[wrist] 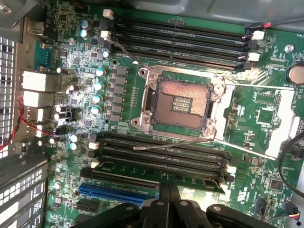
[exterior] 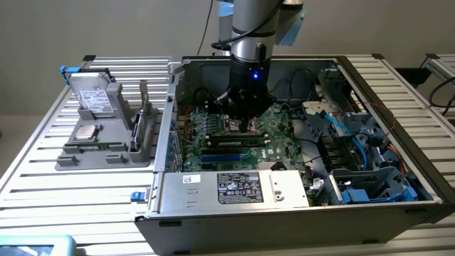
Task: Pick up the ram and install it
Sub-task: 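Press down the ram until it locks into place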
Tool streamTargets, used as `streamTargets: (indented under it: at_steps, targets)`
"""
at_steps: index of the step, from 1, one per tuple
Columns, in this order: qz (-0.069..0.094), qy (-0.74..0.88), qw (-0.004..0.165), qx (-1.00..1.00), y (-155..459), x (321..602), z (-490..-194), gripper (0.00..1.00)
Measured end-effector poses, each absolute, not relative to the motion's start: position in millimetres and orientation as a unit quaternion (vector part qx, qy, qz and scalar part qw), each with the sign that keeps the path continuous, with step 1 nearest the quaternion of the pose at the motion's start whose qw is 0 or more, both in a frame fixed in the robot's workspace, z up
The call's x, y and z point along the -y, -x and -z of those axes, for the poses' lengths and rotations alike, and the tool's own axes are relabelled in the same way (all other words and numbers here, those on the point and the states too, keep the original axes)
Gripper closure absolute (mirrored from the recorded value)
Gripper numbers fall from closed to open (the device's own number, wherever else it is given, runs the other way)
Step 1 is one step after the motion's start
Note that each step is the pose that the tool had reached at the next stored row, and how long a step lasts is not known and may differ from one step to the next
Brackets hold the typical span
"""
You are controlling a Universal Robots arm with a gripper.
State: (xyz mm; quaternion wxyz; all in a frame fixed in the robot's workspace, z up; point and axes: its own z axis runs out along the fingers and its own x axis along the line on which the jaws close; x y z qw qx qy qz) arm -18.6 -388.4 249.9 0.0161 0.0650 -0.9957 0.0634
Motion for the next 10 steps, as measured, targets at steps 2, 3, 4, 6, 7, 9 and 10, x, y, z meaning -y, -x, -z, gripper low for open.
streamTargets:
  at_steps: [2,3,4,6,7,9,10]
  targets:
    - [-0.067,-0.058,0.015,0.996,18.6,388.4,-249.9,0.89]
    - [-0.068,-0.055,0.014,0.996,18.6,388.4,-249.9,0.89]
    - [-0.068,-0.052,0.014,0.996,18.6,388.4,-250.0,0.89]
    - [-0.068,-0.051,0.014,0.996,18.6,388.4,-250.0,0.89]
    - [-0.068,-0.051,0.014,0.996,18.6,388.4,-249.9,0.89]
    - [-0.068,-0.051,0.014,0.996,18.6,388.4,-249.9,0.89]
    - [-0.068,-0.051,0.014,0.996,18.6,388.4,-249.9,0.89]
